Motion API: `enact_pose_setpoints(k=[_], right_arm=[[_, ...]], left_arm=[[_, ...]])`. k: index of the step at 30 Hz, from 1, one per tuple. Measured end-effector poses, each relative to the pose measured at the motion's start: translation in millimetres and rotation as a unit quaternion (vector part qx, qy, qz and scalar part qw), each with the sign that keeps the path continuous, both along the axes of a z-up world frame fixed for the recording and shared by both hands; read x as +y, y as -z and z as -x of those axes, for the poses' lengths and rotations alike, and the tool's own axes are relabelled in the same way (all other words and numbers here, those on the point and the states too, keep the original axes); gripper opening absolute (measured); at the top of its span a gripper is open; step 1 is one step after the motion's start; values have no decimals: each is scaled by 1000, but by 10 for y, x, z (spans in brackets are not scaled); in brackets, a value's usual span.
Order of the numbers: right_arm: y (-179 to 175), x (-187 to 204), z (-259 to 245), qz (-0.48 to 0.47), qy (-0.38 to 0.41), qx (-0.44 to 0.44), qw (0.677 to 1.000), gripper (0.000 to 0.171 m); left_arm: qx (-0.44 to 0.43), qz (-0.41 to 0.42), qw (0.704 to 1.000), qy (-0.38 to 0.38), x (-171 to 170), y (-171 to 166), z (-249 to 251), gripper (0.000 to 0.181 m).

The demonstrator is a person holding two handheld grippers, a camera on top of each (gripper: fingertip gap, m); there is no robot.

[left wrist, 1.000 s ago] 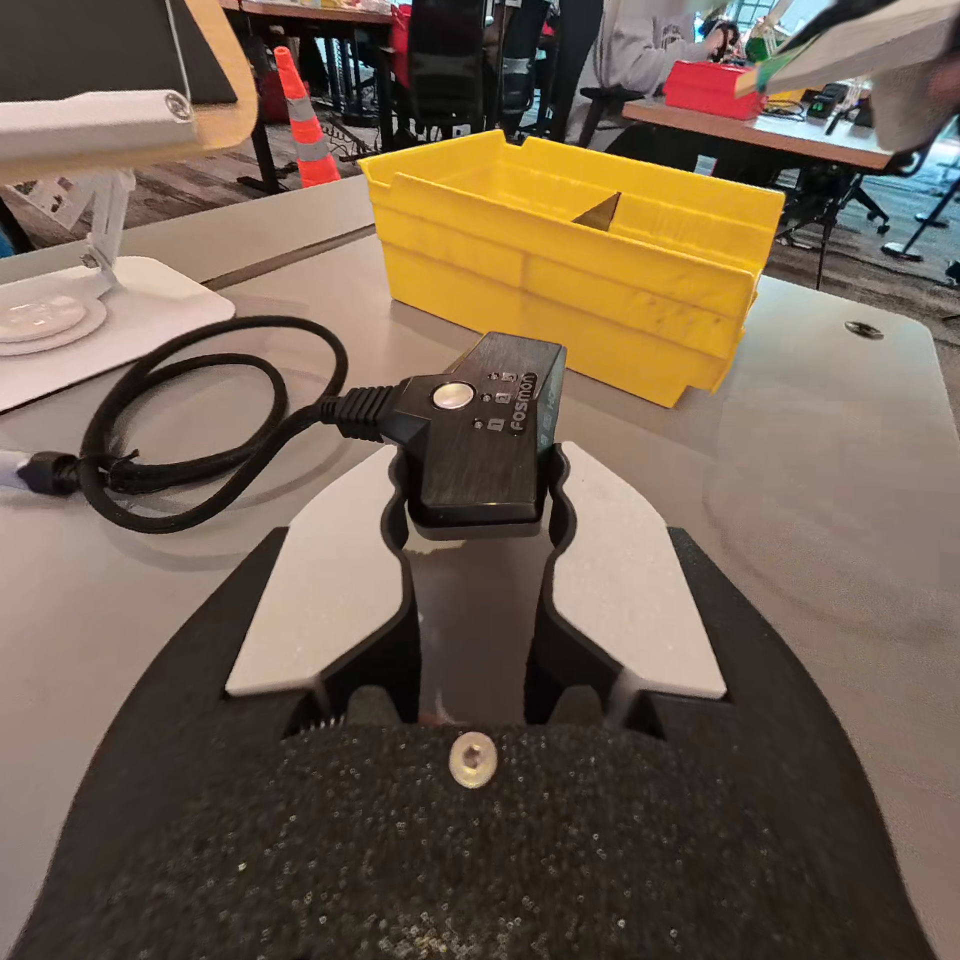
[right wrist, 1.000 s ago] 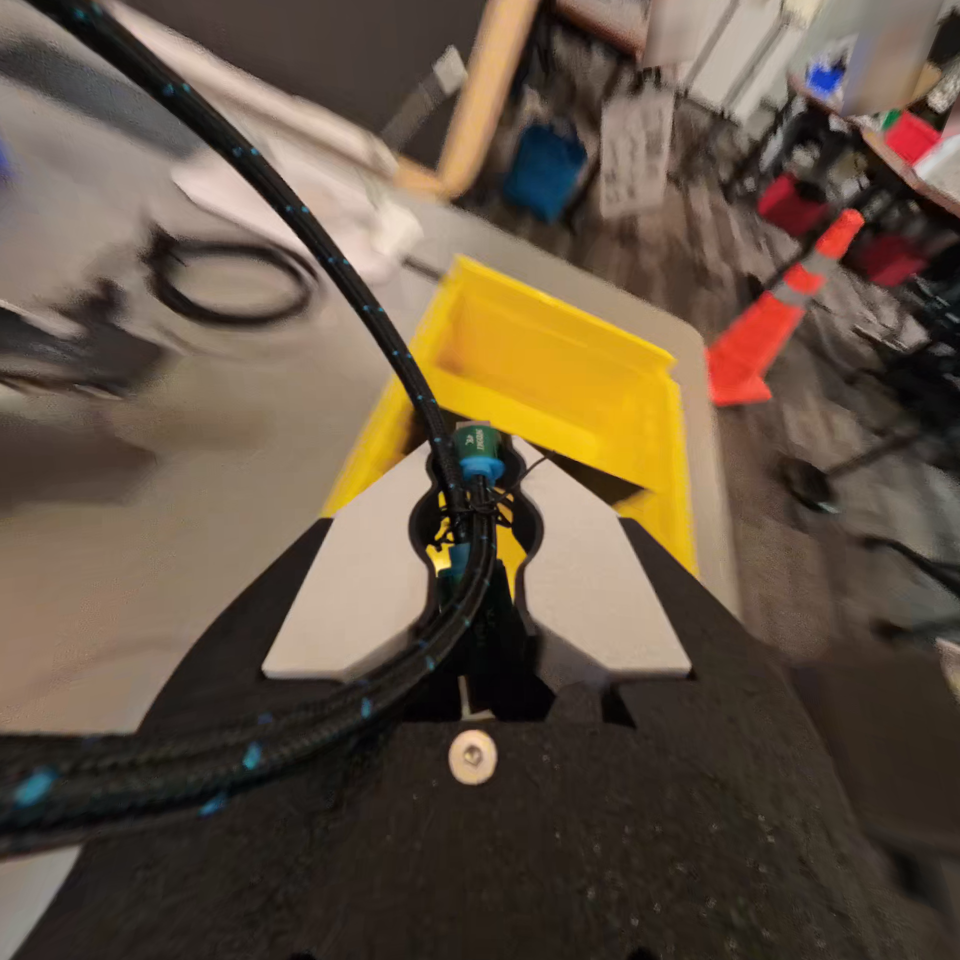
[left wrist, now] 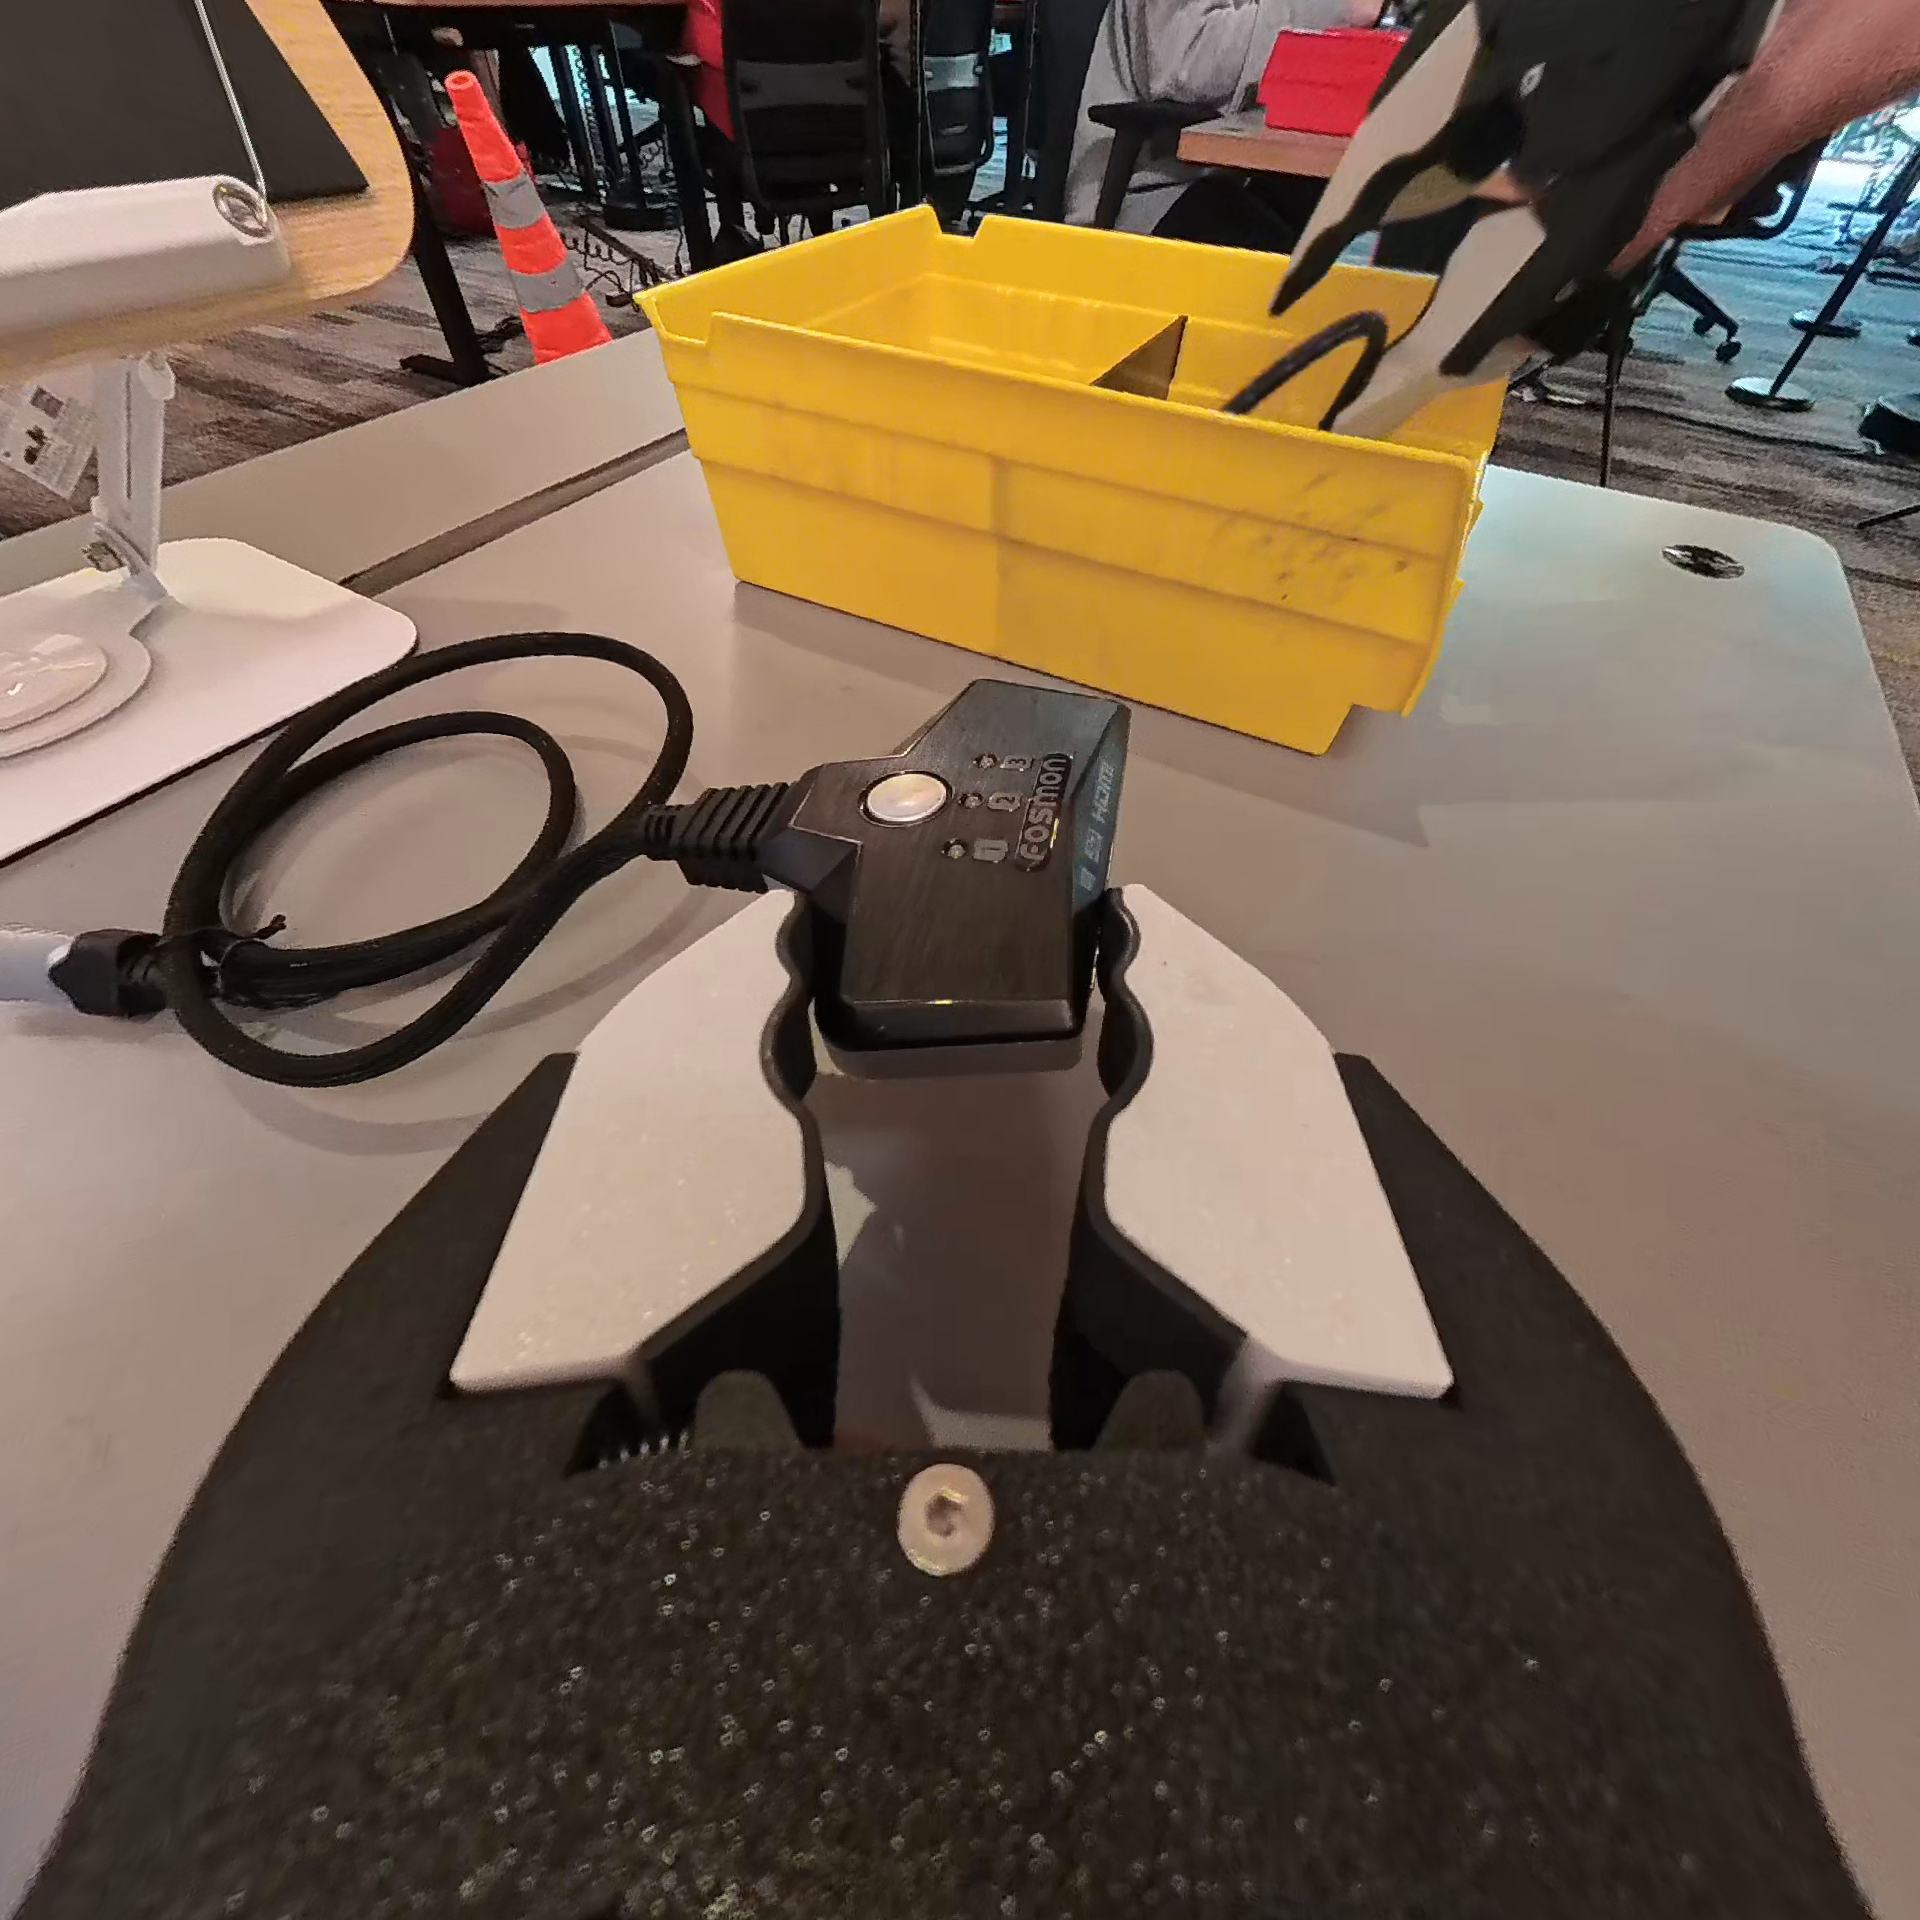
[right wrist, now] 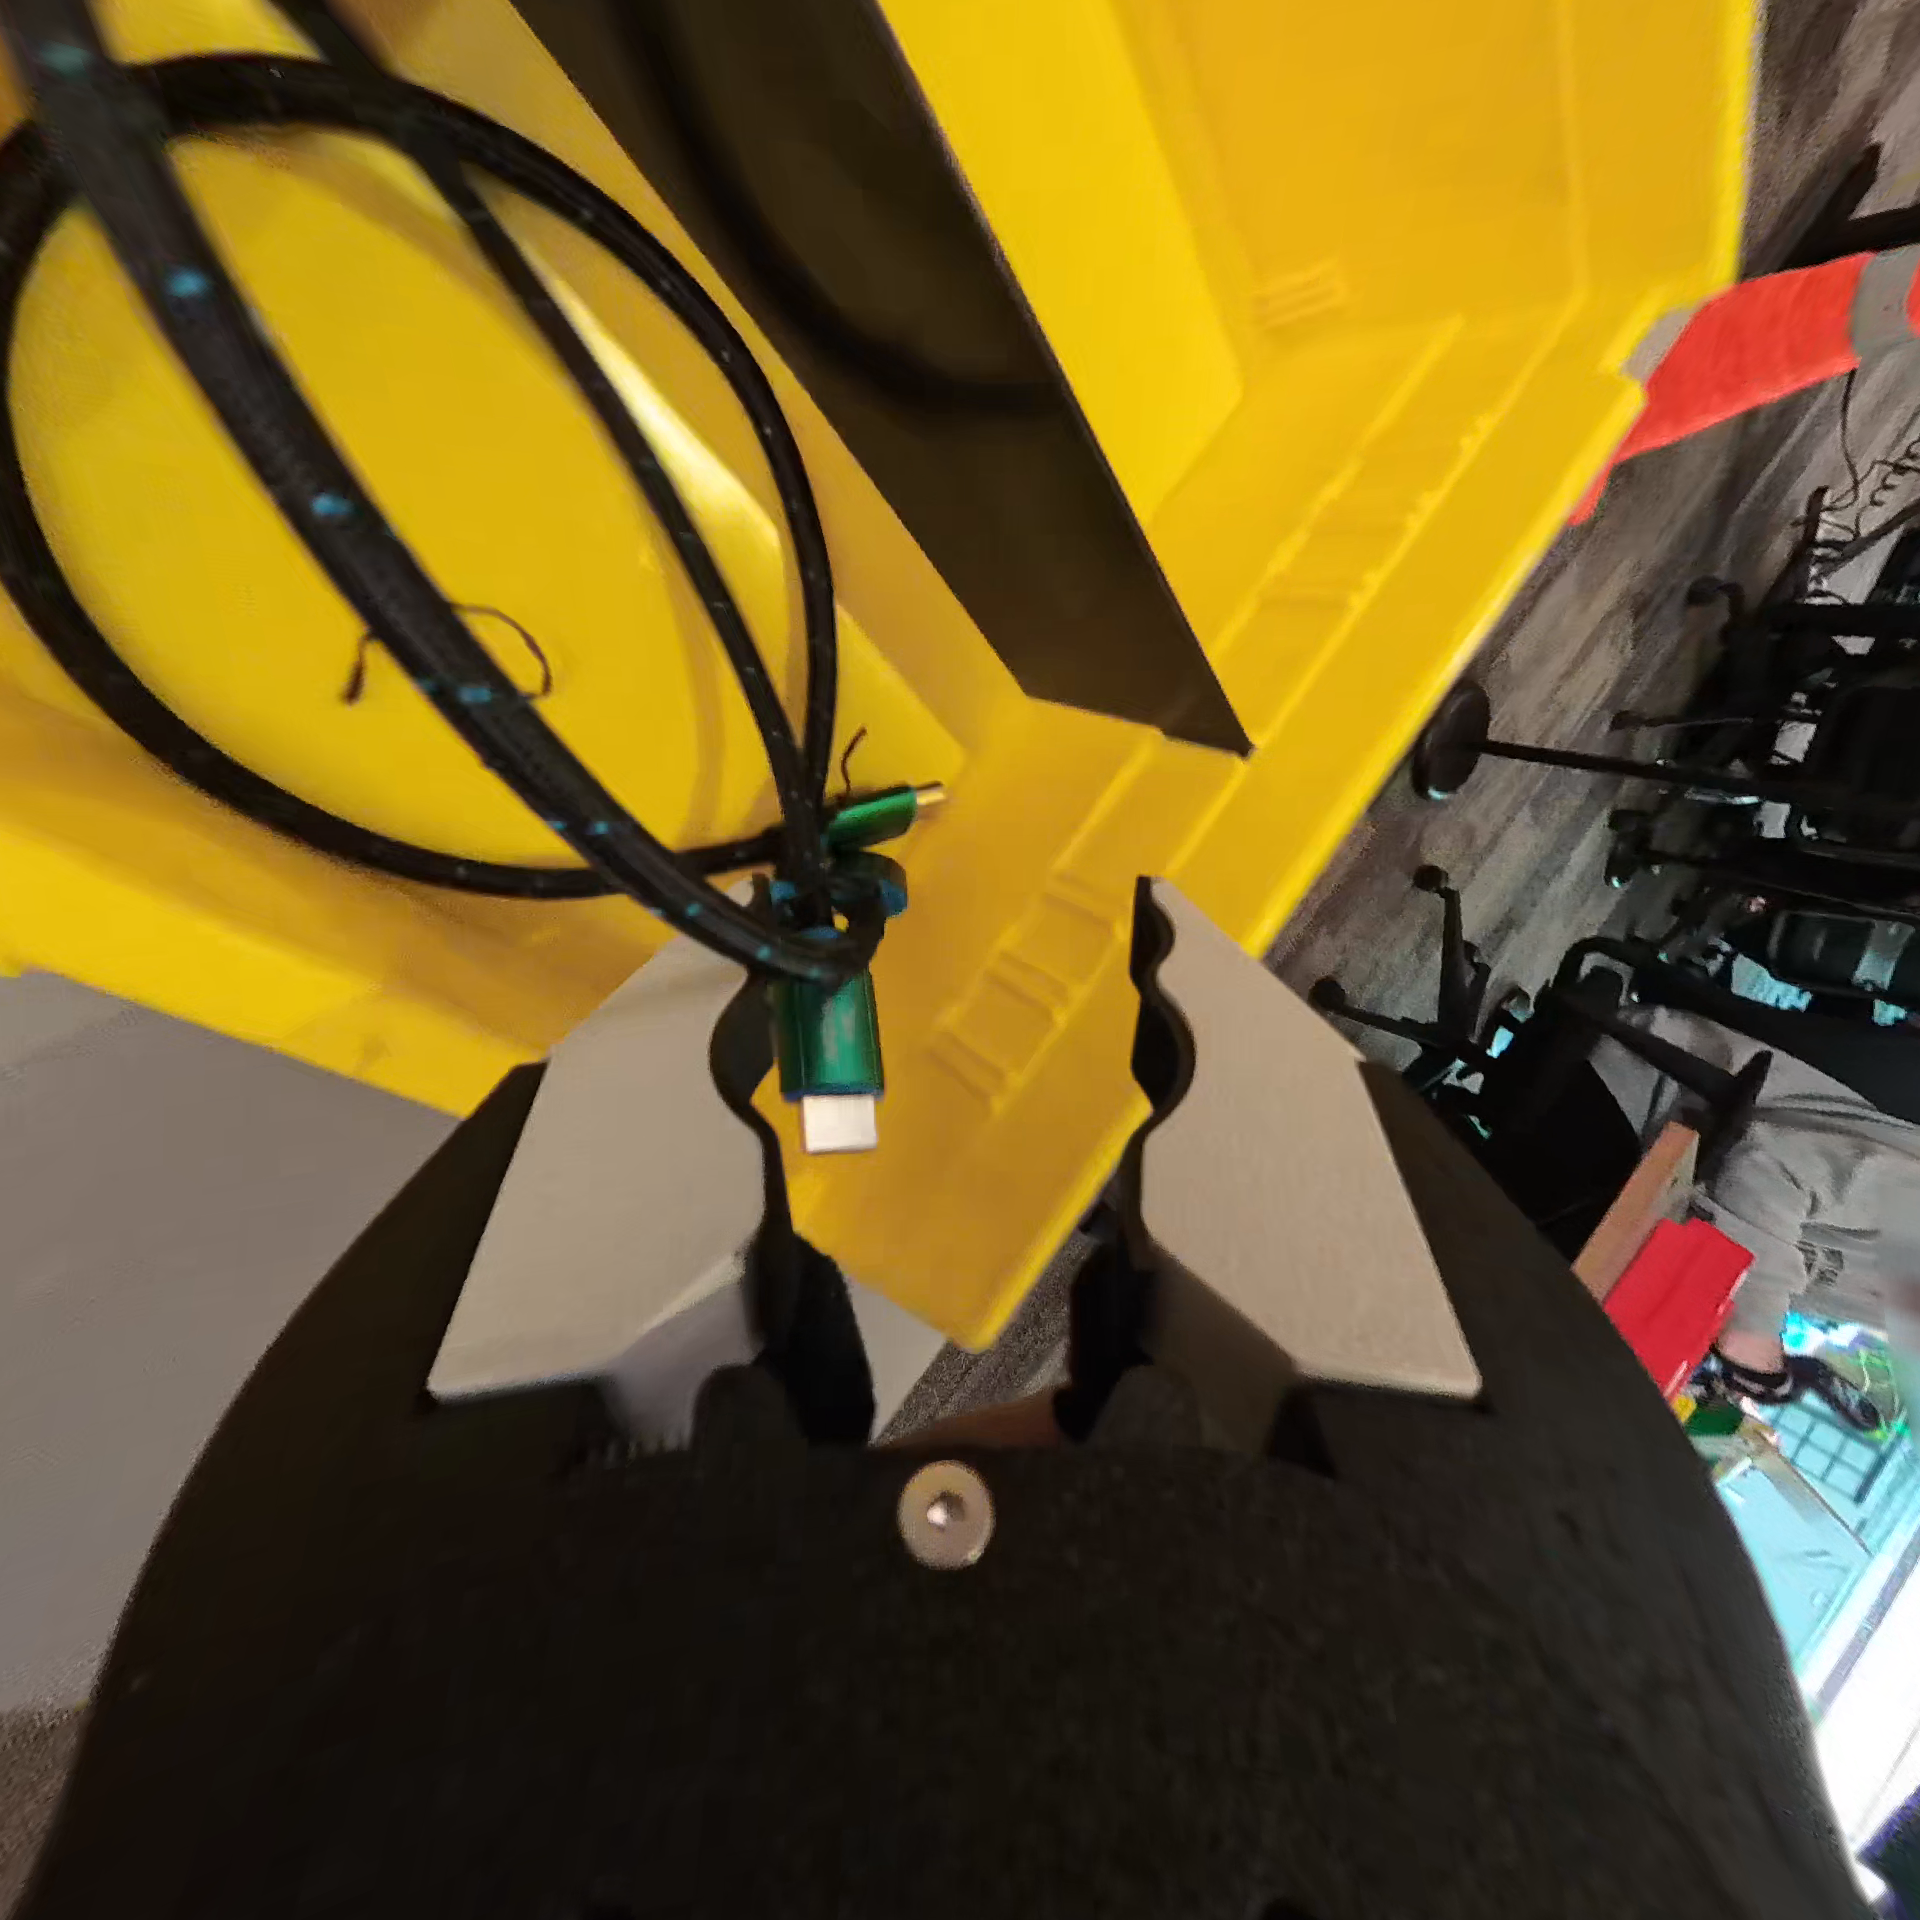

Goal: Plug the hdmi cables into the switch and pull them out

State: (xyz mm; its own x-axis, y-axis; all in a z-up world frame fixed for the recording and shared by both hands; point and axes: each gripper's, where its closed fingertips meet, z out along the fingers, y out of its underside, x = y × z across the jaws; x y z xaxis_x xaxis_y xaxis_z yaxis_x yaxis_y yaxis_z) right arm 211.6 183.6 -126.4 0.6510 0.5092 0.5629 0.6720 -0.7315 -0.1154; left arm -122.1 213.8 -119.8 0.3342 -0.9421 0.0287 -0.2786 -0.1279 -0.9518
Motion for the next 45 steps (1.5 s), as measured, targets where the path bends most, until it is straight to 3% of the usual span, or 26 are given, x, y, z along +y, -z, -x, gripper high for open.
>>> enact_pose_setpoints(k=[3,6,9,13,15,18,22,23,27,29,31,33,35,37,41,45], right_arm=[[104,20,71,26,-12,4,1000,69],[-256,55,58,-35,19,51,998,70],[-649,-50,351,-87,12,171,981,71],[-1022,-308,1076,-120,-52,371,919,68],[-1098,-416,1412,-115,-64,472,872,66],[-1159,-474,2036,-70,-55,666,740,67],[-1013,-390,2607,38,-9,794,606,76],[-1009,-385,2726,62,-12,807,587,78],[-928,-399,3200,106,-47,798,592,76],[-917,-430,3370,123,-62,797,588,57],[-776,-363,3379,107,-59,774,621,25],[-770,-327,3317,91,-62,766,633,22],[-829,-271,3163,54,-67,738,669,22],[-1033,-208,2910,-2,-79,697,712,21],[-1696,-197,2333,-105,-115,591,791,20],[-2343,-192,1737,-188,-117,478,850,19]], left_arm=[[2,-3,1000,3,-14,5,-7,52],[0,-2,1000,3,-19,-7,19,52],[-6,2,1000,4,-3,-32,41,52],[-16,0,1000,11,-1,-81,65,52],[-24,-13,999,19,-20,-129,77,52],[-54,-53,996,44,-120,-294,93,52],[-99,-155,980,71,-334,-588,164,52],[-104,-178,976,76,-391,-640,179,52],[-106,-263,955,90,-604,-735,171,52],[-98,-316,939,90,-684,-718,140,52],[-87,-363,925,76,-701,-674,115,52],[-69,-386,918,60,-685,-604,88,49],[-58,-404,912,31,-648,-578,80,48],[-65,-399,914,26,-651,-596,94,43],[-69,-316,946,18,-511,-574,108,35],[-66,-246,967,5,-321,-466,131,31]])
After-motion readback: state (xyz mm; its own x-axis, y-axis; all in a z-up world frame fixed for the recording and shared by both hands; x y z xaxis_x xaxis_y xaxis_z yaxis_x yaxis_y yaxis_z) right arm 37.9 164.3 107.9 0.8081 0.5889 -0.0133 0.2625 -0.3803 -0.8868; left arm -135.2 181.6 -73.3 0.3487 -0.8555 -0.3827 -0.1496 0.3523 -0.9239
